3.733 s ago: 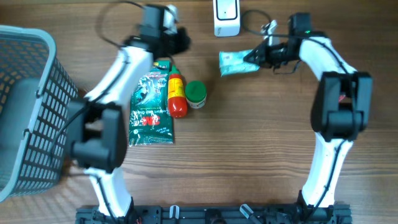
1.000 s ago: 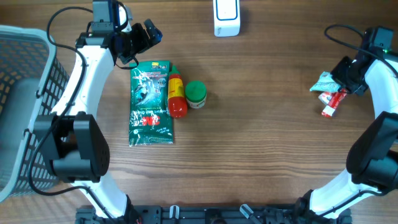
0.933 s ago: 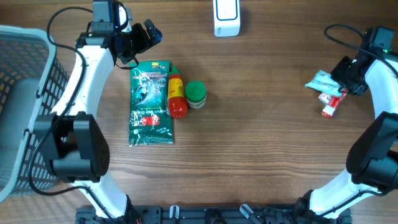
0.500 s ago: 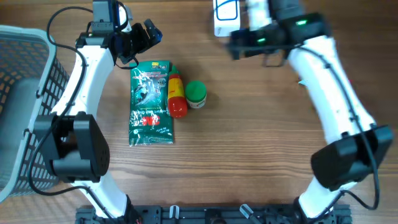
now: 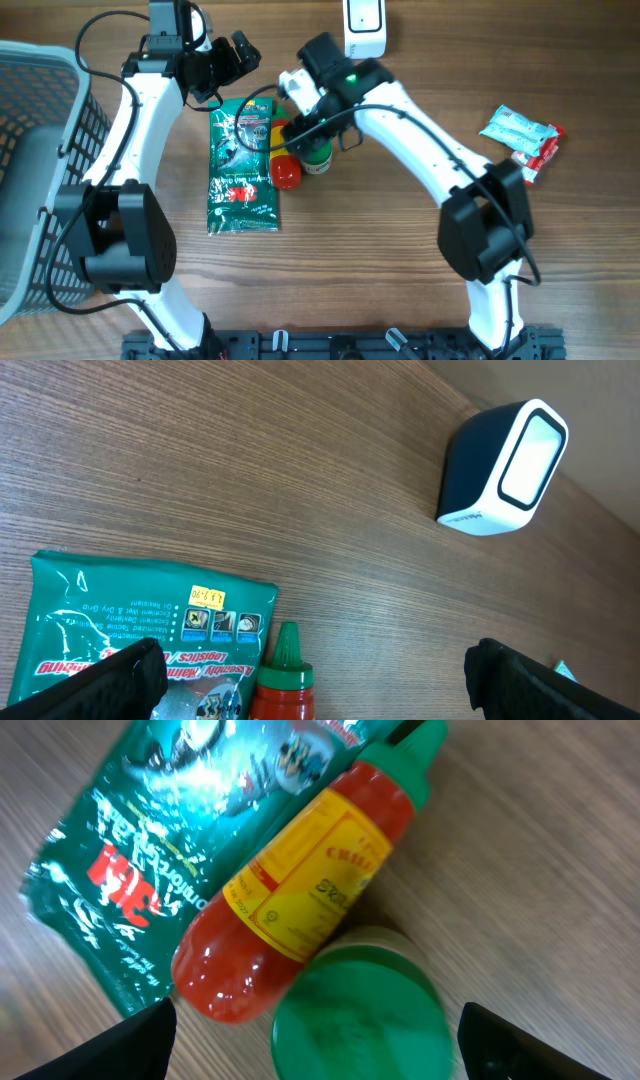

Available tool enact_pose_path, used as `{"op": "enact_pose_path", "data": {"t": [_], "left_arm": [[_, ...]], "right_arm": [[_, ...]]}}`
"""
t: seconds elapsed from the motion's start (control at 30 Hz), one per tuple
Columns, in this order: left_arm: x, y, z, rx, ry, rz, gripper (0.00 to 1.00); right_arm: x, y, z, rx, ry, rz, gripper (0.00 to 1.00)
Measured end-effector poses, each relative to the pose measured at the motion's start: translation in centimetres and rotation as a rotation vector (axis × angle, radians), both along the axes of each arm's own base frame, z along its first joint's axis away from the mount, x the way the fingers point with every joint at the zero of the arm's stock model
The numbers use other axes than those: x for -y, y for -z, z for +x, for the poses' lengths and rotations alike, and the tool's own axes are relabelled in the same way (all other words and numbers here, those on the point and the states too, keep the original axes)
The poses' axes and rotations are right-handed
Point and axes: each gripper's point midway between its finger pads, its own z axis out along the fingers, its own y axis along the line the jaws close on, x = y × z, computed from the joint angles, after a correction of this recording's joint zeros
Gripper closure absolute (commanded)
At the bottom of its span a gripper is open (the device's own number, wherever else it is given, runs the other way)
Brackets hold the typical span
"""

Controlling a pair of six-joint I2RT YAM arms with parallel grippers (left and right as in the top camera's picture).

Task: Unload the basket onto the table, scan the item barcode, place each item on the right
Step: 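Reach the right gripper toward the green-lidded jar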

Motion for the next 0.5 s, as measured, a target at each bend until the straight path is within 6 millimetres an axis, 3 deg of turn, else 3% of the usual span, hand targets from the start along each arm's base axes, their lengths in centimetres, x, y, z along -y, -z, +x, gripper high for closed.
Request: {"op": "enact_pose_path", "data": {"t": [0.1, 0.3, 0.5], "left_arm": [[0.0, 0.0, 0.0, 0.000, 0.000, 0.000, 0.00], [0.0, 0.0, 0.0, 0.000, 0.000, 0.000, 0.00], [0.0, 0.0, 0.0, 0.000, 0.000, 0.000, 0.00]], "right_arm": [[-0.5, 1.0, -0.5, 0.020, -0.039, -0.050, 0.09], [2.1, 2.3, 0.8, 0.088, -0.007, -0.207, 0.10], [2.2, 3.4, 0.9, 0.069, 0.016, -0.225, 0.09]]}}
